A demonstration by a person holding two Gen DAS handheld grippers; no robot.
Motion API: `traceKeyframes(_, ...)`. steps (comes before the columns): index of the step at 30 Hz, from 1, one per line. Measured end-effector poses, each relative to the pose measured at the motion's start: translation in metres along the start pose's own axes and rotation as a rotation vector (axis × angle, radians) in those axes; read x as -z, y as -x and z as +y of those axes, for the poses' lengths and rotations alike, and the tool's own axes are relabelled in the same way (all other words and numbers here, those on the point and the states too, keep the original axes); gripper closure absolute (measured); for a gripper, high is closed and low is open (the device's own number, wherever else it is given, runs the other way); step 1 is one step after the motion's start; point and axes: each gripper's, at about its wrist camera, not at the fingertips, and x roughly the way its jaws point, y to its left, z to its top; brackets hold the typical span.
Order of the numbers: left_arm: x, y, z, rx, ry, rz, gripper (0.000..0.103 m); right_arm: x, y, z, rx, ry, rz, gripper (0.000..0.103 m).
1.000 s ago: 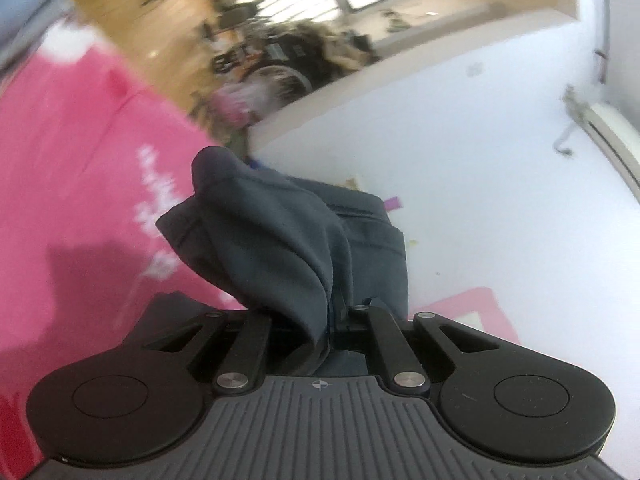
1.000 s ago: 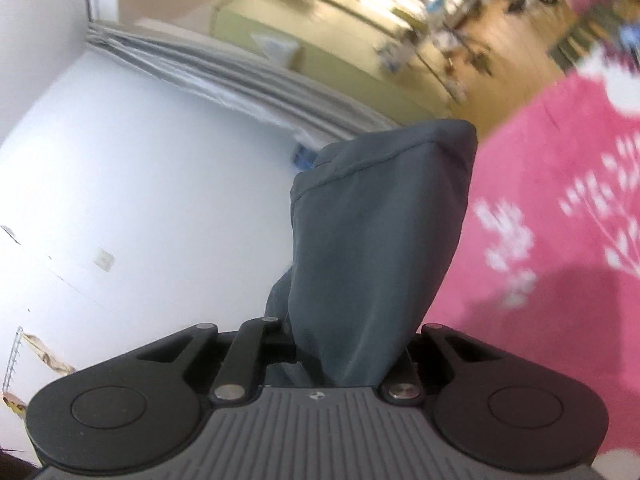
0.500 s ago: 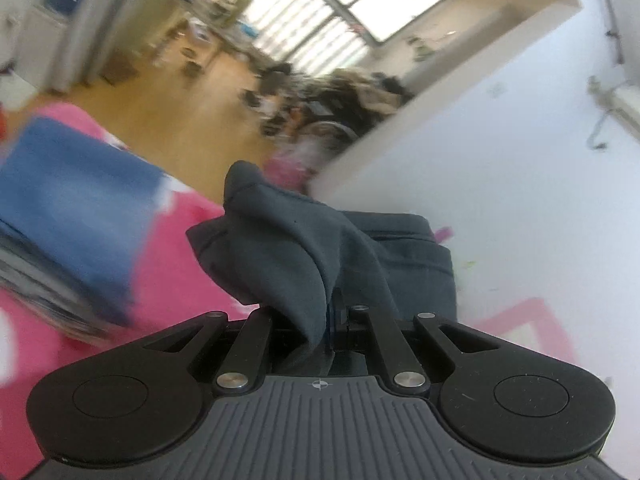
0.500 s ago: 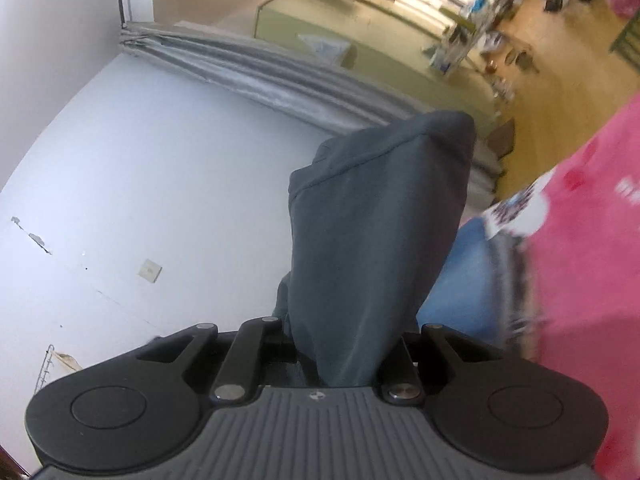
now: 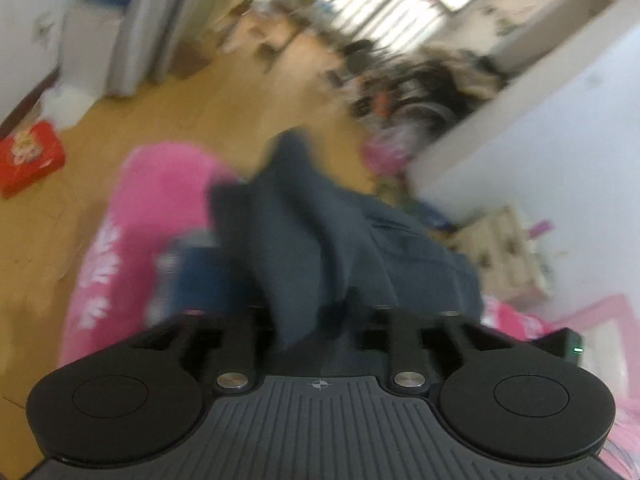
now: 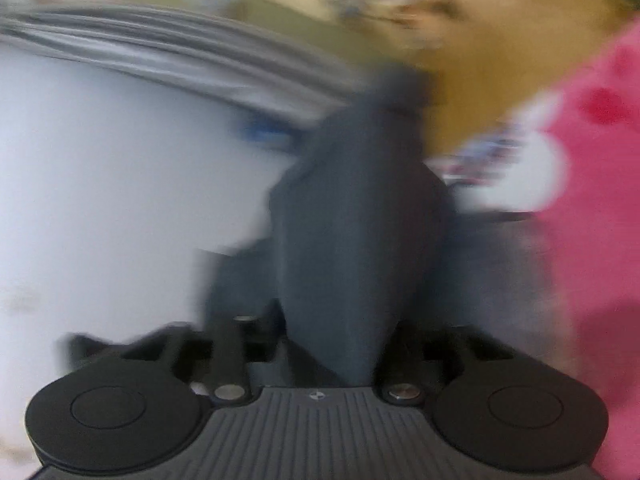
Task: Fold clothes
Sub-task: 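Carry the folded sweatpants with both grippers onto the clothes stack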
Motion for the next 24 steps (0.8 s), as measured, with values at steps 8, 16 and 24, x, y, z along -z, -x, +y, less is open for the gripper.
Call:
traceKeyframes(8,0.014,0.011,0.040,0.040,0.184,-0.087,0.044,-0.024,0.050,-0.029,0.013,-0.078,-0.068,0.032)
traceKeyframes(16,0.060,0.087,0.000,-0.005,0.086,-0.314,0.043,0.024,0.124,0.033,0.087,0.258,-0.118,0.044)
traceKeyframes(24,0.102,0.024,-0.023,-0.281,-0.065,-0.131,0.043,0.074,0.038,0.063,0.326,0.714,0.170,0.058)
